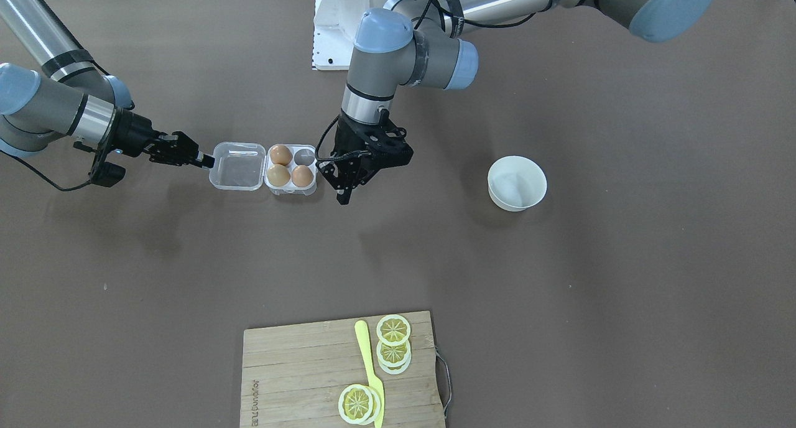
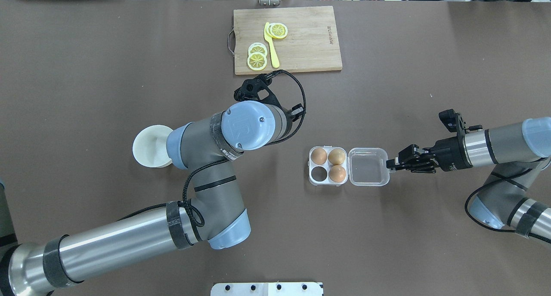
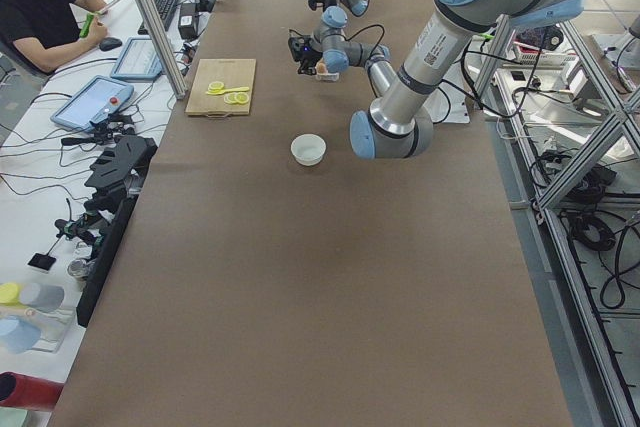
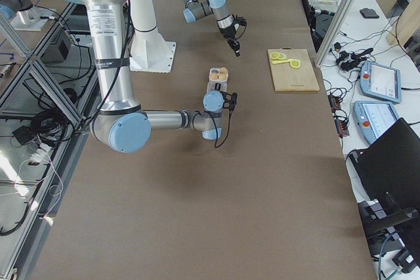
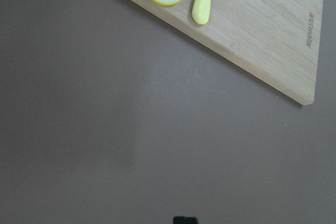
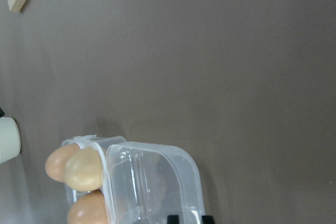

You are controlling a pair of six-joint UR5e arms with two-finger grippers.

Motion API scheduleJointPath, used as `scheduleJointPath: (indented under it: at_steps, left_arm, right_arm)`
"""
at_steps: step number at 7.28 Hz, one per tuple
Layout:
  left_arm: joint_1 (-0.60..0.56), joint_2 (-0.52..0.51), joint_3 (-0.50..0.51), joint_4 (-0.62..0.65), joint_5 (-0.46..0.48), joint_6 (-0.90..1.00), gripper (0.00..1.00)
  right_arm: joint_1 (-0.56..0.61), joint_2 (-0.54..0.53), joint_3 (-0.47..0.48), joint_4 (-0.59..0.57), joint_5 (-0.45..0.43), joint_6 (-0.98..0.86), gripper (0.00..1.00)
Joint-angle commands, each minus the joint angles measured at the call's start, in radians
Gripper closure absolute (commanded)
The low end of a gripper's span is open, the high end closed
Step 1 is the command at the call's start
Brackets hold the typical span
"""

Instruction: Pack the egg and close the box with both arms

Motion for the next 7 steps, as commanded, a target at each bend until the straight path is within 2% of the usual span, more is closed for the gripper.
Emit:
scheduleJointPath:
  at_steps: [1,7]
  left_arm:
    - [0.000,0.000,0.000,0.000,0.000,0.000,1.00]
    - [0.000,0.000,0.000,0.000,0.000,0.000,1.00]
  right_arm:
    - [0.004,-0.002,0.000,0.002,0.006,-0.001,0.65]
    - [0.011,-0.003,0.002,0.002,0.014,0.000,0.72]
